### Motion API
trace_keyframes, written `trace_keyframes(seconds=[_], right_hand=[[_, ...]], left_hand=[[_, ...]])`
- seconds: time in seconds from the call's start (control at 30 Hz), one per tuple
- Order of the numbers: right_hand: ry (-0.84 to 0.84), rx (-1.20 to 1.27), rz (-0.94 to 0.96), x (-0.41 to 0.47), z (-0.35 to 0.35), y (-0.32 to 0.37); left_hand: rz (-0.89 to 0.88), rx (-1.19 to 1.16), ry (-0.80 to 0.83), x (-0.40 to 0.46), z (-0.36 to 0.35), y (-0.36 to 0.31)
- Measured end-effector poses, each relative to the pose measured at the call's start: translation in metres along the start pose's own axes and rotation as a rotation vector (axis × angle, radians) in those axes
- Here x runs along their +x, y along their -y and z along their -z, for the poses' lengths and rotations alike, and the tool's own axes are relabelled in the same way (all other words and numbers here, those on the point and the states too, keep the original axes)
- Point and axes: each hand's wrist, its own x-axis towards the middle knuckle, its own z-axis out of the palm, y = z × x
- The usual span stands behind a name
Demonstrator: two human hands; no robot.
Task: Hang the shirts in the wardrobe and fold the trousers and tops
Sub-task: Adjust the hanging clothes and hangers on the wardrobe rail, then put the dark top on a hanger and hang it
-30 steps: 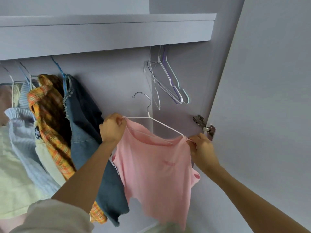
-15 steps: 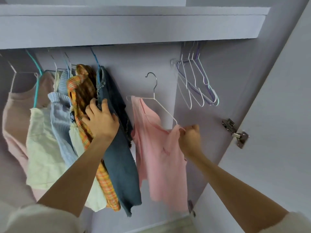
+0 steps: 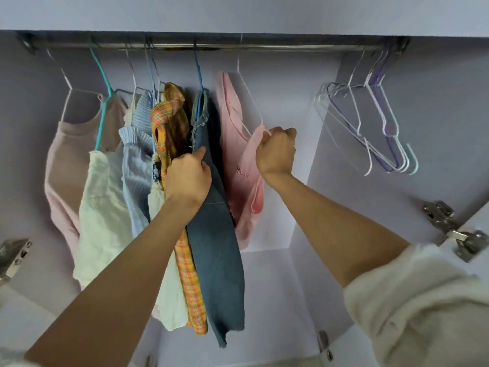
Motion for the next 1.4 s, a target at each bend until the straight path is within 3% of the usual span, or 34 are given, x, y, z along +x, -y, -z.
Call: trace_keyframes(seconds=[0.23,0.5,0.73,1.0,1.1,1.2,1.4], right_hand=[[0.208,0.019,0.021,-0.005,-0.026,0.031],[0.113,0.174,-0.075,0.000,-0.030,0.030],[0.346,0.064,0.214,-0.038,-0.021,0.008],[0.286,0.209,0.360,-0.123,0.022,-0.038],[0.551,0.288,0.314,-0.170,0.029,-0.051],[0.933,0.316,0.280,-0.227,0.029,-0.060],[1.451,0.195,0.479,-0.351,0.028,-0.070]], left_hand=[[0.057,-0.051,-0.022,0.003,0.008,0.005],[0.056,-0.082,-0.001,0.004,0.012,0.010],[-0.017,0.064,0.127,-0.009,0.016,0.018],[0.027,-0.016,0.073,-0.105,0.034,0.018],[0.194,0.014,0.087,-0.169,0.048,0.025],[0.414,0.042,0.077,-0.258,0.068,0.034],[0.998,0.085,-0.171,-0.440,0.111,0.029]])
